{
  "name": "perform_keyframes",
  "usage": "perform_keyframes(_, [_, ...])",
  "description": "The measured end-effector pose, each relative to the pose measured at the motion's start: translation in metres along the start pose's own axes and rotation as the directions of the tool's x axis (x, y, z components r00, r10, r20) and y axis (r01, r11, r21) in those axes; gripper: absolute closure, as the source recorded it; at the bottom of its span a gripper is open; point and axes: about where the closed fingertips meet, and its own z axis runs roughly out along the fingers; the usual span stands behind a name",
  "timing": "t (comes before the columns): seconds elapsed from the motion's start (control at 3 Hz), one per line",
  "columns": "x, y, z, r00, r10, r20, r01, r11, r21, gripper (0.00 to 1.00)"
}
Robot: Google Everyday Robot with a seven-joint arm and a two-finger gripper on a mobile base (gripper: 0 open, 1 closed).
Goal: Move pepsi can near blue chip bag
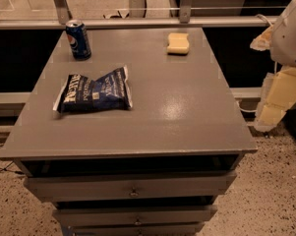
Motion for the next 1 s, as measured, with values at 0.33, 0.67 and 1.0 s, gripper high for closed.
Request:
perform_keyframes(0.33, [-0.003, -0.001, -0.002, 1.0, -0.01, 0.015, 0.01, 0.9999, 0.007, 0.0])
perform_keyframes(0.67, [-0.029, -0.015, 0.017, 0.992, -0.04, 0.119, 0.042, 0.999, -0.015, 0.0])
perform_keyframes(1.0, [-0.088, -0.044, 0.059, 0.954, -0.06, 0.292, 0.076, 0.9961, -0.044, 0.0])
